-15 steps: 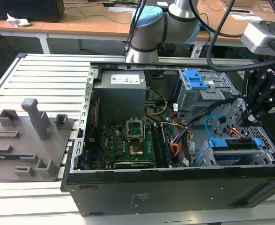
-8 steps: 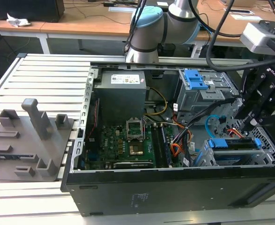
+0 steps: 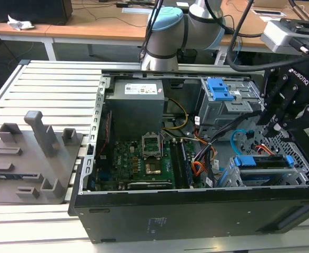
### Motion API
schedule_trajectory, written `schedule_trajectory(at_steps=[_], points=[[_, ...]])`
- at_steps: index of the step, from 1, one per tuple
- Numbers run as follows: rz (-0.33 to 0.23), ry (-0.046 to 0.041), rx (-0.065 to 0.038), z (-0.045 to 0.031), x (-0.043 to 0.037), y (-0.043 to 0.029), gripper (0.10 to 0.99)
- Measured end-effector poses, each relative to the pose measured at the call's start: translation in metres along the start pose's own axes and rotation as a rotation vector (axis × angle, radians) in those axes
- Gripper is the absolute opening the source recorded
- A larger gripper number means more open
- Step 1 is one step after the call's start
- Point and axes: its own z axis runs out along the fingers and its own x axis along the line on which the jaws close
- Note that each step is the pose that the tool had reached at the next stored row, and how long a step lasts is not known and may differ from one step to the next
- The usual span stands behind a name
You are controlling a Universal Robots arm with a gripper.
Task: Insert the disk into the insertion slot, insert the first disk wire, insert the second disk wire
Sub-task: 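Insert the second disk wire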
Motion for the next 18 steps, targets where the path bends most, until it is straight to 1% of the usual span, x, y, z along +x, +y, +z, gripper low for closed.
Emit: schedule_trajectory(at_steps=[1,2,4,6,8,9,15,16,18], points=[[-0.040,0.0030,0.000,0.0005,0.0000,-0.0001,0.361],[-0.061,0.0020,0.001,0.0015,-0.0003,0.0005,0.361],[-0.068,-0.0054,0.002,0.0030,-0.0012,0.0029,0.361],[-0.073,-0.0147,0.003,0.0055,-0.0027,0.0080,0.361],[-0.081,-0.0180,0.003,0.0088,-0.0031,0.0126,0.361],[-0.095,-0.0166,0.003,0.0116,-0.0033,0.0144,0.361],[-0.150,-0.0108,0.003,0.0233,-0.0038,0.0178,0.361],[-0.151,-0.0090,0.003,0.0241,-0.0038,0.0177,0.361],[-0.151,-0.0088,0.003,0.0243,-0.0038,0.0177,0.361]])
